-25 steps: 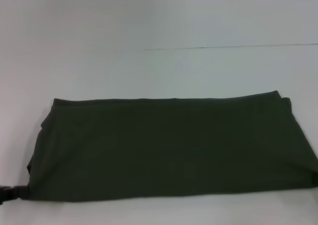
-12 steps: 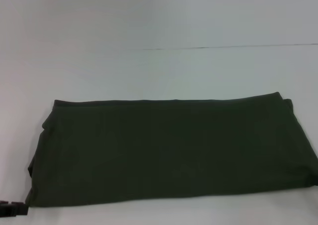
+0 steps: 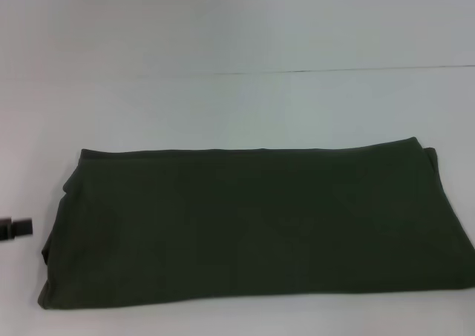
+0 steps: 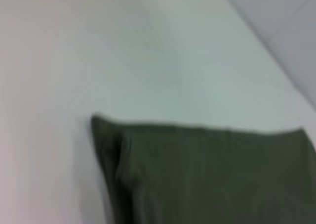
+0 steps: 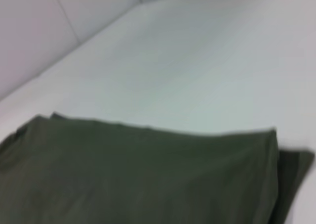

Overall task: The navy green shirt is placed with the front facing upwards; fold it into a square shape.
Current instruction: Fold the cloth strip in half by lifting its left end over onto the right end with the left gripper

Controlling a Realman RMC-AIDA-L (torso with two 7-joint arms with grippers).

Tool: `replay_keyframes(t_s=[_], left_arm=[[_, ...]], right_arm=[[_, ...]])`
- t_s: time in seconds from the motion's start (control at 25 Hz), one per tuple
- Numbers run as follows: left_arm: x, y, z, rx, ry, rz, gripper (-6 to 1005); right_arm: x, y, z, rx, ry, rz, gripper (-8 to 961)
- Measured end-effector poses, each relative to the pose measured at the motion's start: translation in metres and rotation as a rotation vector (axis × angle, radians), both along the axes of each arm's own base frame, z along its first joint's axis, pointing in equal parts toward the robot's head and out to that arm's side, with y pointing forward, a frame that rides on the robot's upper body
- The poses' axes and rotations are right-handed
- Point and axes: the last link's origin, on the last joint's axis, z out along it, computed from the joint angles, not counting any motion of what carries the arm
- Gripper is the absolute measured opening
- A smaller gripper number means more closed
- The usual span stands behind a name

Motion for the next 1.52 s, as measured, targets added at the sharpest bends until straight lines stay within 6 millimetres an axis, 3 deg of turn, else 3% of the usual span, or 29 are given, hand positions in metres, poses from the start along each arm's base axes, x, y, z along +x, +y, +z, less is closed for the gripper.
replay_keyframes(t_s=[0.32,0.52,0.68,1.08,1.52], left_arm=[[0.010,0.025,0.004,0.199,-0.062,-0.071,769],[0.007,0.042,0.004,0.253,-0.045,-0.016,802],[0.004,0.044,0.002,0.231,-0.036,0.035,799],[0.000,0.044,-0.005,0.068,0.003,0.225,800],[0.017,0.065,-0.009,-0.040,0.067,0.308,805]], right_arm=[[-0.030,0.010,0.001,0.150,0.069,0.228,864],[-0.051,0.037,-0.014,0.117,0.092,0.305,896],[-0.067,0.058,-0.034,0.069,0.104,0.385,921],[-0.080,0.078,-0.054,0.003,0.051,0.434,929],[-0.092,0.068,-0.093,-0.306,-0.060,0.543,930]])
